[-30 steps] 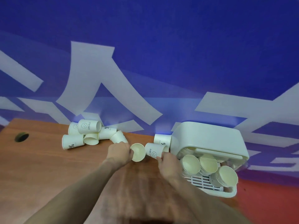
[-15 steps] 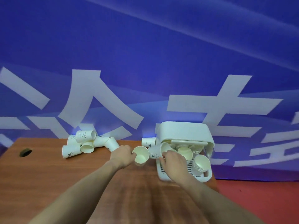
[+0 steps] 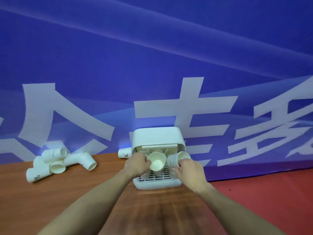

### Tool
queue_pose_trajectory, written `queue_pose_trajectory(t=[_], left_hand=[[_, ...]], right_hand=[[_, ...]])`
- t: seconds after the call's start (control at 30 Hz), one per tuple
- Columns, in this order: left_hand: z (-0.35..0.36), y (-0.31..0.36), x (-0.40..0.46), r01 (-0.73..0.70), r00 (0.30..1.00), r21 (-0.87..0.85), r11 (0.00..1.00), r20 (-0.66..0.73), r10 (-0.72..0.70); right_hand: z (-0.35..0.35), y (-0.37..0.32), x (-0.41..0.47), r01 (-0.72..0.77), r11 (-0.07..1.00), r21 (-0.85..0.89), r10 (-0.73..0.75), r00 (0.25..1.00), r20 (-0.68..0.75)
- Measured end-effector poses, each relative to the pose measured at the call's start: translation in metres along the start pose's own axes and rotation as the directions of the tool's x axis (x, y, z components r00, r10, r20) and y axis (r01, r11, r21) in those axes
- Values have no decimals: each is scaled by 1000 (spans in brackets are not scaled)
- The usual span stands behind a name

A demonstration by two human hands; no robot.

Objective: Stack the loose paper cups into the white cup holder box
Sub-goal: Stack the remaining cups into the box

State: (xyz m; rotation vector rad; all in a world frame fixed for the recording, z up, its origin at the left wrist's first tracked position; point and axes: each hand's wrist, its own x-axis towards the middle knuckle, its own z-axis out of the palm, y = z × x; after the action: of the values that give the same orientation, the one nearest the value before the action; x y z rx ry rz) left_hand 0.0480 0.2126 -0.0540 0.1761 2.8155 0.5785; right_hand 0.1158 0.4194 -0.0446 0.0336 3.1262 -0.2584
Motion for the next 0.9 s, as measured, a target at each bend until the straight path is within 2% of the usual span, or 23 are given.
queue_pose_trajectory(t=[0.23,0.6,0.7,0.9], left_hand=[[33,52,16,-21,999,37,999,-29,22],[65,73,53,39,999,-54,998,4,-39],[68,72,64,5,1000,-28,1000,-6,-5],[76,65,73,-173,985,6,985,-13,173]], right_hand=[[-6,61,0,-61,998,-23,61,998,0],[20,104,26,-96,995,-25,98,993,71],[30,111,35,-100,995,-29,102,990,93],[44,111,49,-111,993,-35,114,983,143]])
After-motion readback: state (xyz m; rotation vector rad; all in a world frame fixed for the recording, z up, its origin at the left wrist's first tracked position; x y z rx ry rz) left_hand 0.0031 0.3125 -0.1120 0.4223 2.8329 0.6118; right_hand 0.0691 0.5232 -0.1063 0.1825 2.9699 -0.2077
